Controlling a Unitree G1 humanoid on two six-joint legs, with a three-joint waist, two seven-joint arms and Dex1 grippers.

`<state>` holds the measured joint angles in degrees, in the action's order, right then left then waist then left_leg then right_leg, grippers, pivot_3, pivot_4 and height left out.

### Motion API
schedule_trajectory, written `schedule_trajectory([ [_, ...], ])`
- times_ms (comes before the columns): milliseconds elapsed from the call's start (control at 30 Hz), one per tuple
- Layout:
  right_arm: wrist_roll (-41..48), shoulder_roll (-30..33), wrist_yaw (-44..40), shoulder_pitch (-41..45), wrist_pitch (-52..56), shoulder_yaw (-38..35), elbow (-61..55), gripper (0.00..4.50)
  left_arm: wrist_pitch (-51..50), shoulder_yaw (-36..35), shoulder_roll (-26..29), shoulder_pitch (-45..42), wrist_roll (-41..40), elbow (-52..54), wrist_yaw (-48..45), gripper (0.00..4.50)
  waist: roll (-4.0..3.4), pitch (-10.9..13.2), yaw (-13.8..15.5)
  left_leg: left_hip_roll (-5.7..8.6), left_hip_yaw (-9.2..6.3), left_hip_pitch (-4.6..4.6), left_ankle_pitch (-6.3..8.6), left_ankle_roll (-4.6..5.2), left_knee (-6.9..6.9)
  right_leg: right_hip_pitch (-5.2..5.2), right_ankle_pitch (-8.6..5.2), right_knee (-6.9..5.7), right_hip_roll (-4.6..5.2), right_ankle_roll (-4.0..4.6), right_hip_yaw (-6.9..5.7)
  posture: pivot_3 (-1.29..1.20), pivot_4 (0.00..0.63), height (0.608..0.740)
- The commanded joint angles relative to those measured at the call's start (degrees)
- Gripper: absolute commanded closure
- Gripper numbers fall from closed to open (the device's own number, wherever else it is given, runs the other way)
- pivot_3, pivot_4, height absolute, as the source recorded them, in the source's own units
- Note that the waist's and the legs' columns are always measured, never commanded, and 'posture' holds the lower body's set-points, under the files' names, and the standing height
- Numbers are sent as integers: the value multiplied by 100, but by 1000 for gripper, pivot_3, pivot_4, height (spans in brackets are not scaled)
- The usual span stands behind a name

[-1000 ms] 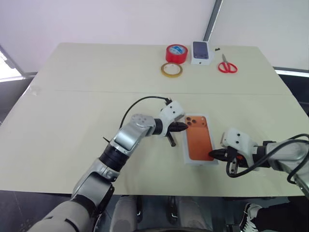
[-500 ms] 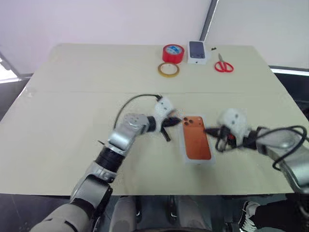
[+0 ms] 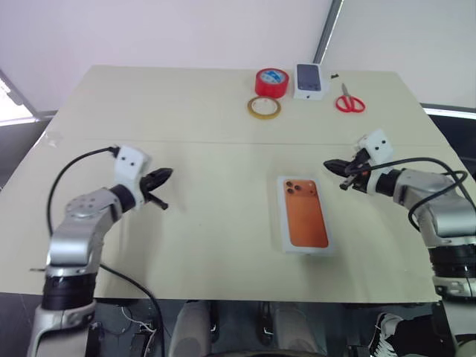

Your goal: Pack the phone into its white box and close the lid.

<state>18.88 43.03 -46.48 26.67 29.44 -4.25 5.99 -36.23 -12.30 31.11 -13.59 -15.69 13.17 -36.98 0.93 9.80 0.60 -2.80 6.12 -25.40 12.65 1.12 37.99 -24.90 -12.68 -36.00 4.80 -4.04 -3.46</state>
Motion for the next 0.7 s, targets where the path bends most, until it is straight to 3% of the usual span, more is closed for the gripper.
schedule_trajectory([
  [33,55,-38,-172,121,-344,-196,192,4476,-25,-305,80,300,-148,395,149,4500,0,0,12,1,0,0,0,0,0,1,0,1,2,0,-1,0,150,740],
  [367,102,-203,-732,427,-554,6,494,4476,33,-396,38,624,-285,561,506,4500,0,0,-12,0,5,0,1,-2,-2,-5,0,0,7,1,-1,0,150,740],
  [700,-111,-393,-725,770,-856,76,939,4476,12,-584,-16,830,-486,780,822,4500,-1,0,-18,0,9,-2,2,-3,-3,-9,0,0,13,1,-1,0,150,740],
])
